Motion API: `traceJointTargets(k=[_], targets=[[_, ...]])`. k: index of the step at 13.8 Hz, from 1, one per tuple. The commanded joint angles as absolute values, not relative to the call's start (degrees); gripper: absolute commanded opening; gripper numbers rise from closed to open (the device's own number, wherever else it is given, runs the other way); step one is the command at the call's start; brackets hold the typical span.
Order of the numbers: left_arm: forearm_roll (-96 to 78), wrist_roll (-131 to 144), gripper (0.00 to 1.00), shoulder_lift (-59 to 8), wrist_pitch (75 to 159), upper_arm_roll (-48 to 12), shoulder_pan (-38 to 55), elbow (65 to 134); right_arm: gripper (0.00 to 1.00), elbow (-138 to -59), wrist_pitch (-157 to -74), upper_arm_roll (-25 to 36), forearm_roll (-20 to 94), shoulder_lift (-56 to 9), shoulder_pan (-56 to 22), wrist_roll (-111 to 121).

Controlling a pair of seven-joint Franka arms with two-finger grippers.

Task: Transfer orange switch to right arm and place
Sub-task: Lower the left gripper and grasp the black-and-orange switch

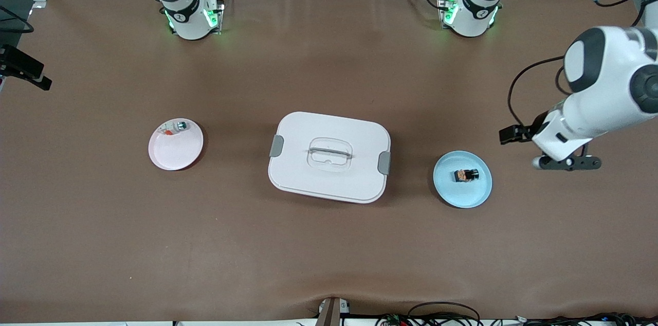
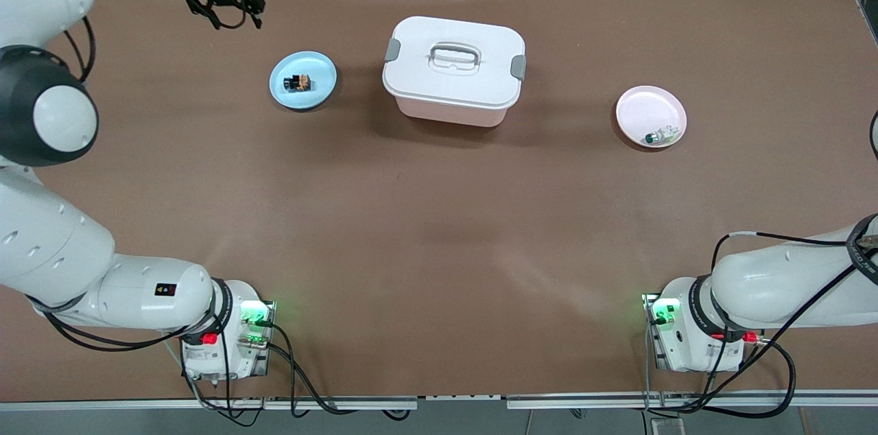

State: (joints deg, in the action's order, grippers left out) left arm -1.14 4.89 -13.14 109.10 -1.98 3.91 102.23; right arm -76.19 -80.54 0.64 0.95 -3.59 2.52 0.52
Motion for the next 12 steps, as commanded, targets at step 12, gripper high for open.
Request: traceJointTargets(k=[12], targets=[[3.08,11.69,1.00,-26.63,130.85,-2.37,7.82,104.93,1.00,-76.55,-80.68,0.09,0.35,-2.72,3.16,0.62]])
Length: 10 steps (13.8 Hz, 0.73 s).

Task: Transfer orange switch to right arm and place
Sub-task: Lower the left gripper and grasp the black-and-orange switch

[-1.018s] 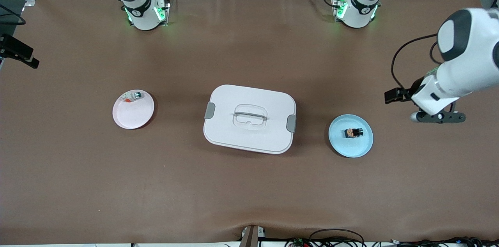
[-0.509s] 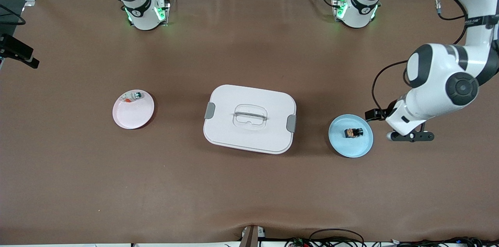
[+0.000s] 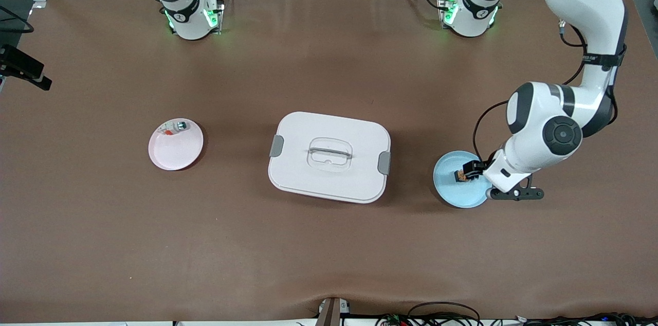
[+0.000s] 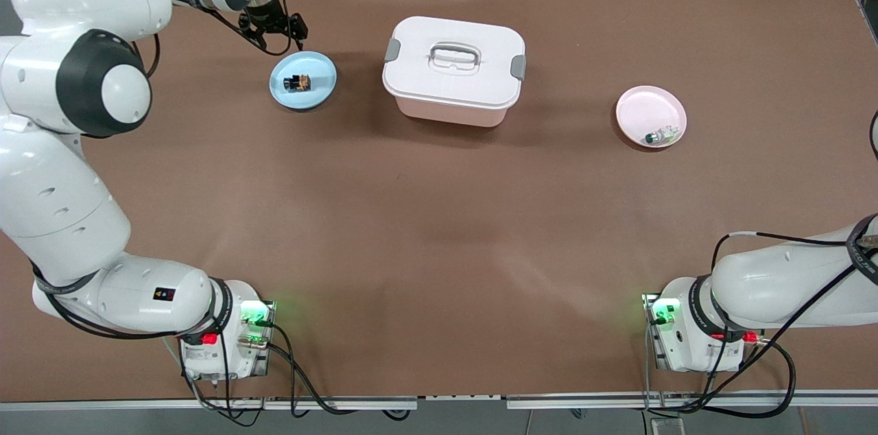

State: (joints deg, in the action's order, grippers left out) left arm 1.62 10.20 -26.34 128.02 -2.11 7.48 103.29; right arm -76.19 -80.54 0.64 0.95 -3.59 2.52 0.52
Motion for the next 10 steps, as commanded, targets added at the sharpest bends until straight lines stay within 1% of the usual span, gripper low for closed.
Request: traceJointTargets(k=[1,10], targets=[[3.16,11.69,1.00,-27.15,131.48,-2.37,7.91,105.64,1.00,-76.55,-80.68,0.09,0.35,-2.72,3.16,0.62],[3.16,11.69,1.00,-32.16,131.57,-2.37,8.00,105.91,1.00,-76.55,-80.68,0.09,0.53,-2.72,3.25,0.62]])
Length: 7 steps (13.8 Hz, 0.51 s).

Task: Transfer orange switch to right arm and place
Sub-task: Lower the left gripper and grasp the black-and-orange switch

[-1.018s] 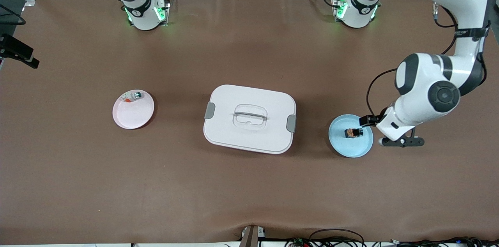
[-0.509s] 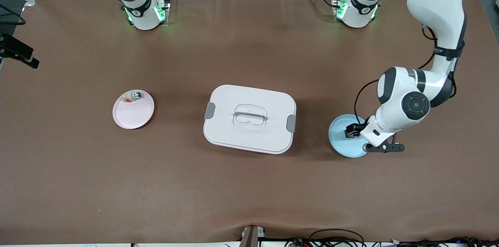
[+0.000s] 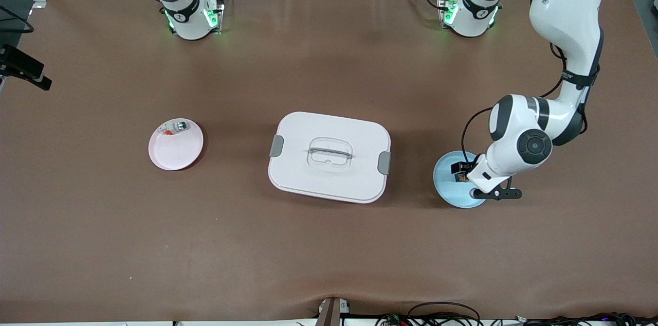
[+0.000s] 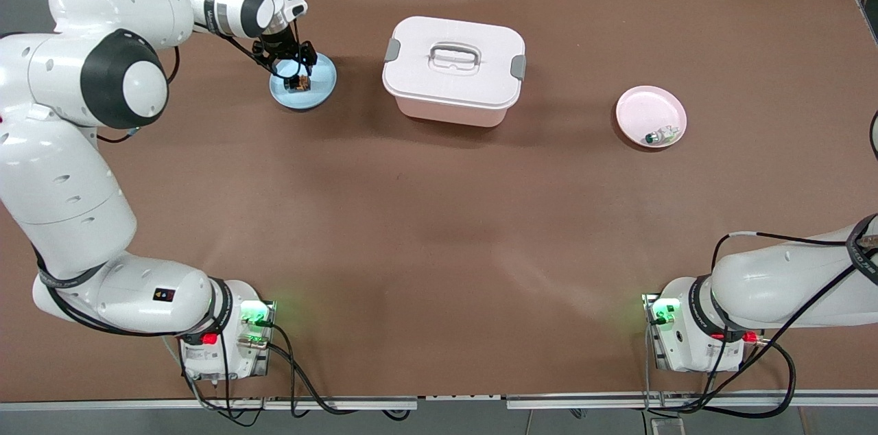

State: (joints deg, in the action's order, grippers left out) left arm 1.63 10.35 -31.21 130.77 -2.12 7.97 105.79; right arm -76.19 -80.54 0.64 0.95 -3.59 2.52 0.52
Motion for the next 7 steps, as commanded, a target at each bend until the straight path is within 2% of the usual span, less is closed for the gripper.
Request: traceJointTargets(k=[1,7], targets=[[3.16,11.69,1.00,-32.34,131.57,-2.37,8.00,105.91,1.00,-76.55,-80.68,0.09,0.53,-2.72,3.25,0.62],[5.98,11.78,1.00,-34.54,133.59,-2.37,7.91,105.65,1.00,-76.55,-80.68,0.09,0.53,-2.72,3.25,0.62]])
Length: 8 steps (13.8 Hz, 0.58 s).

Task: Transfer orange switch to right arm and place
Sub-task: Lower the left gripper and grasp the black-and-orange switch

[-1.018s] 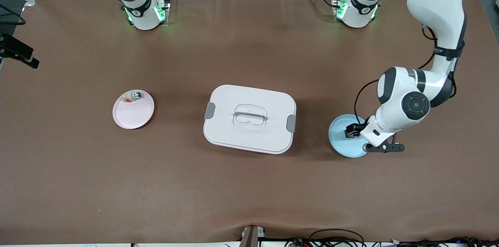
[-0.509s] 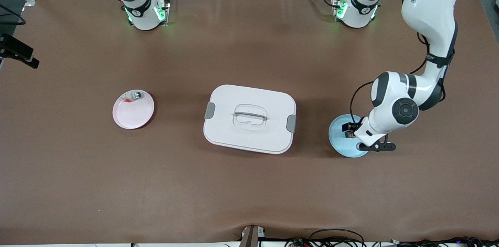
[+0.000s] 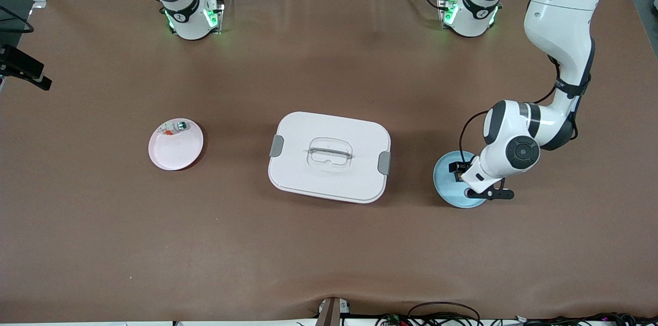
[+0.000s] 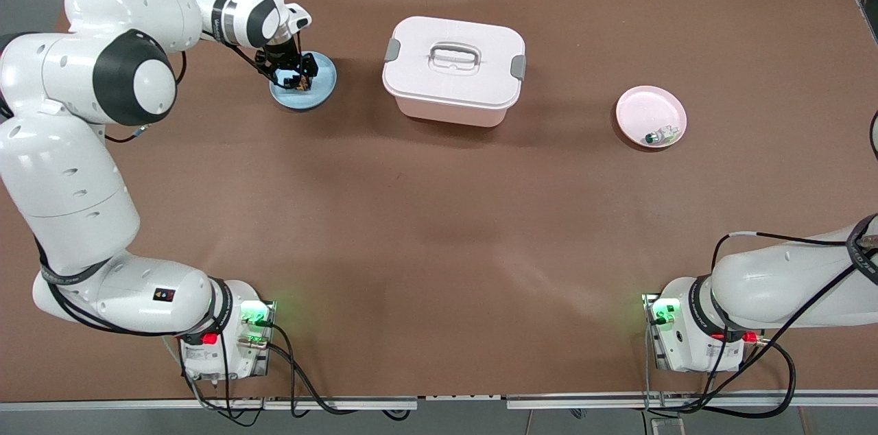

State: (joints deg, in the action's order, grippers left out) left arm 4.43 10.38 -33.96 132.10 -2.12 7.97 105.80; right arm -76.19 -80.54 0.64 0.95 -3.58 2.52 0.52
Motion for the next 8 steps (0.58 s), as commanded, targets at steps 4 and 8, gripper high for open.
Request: traceJointTargets(k=[4,8], targets=[[5.98,12.66,1.00,-35.42,134.21,-2.37,8.09,105.03,1.00,-76.55,-80.68,0.09,0.61,-2.72,3.25,0.62],[5.98,12.83,1.00,-36.30,135.62,-2.37,8.00,105.03,1.00,-76.55,-80.60,0.09,0.62,-2.72,3.25,0.62]])
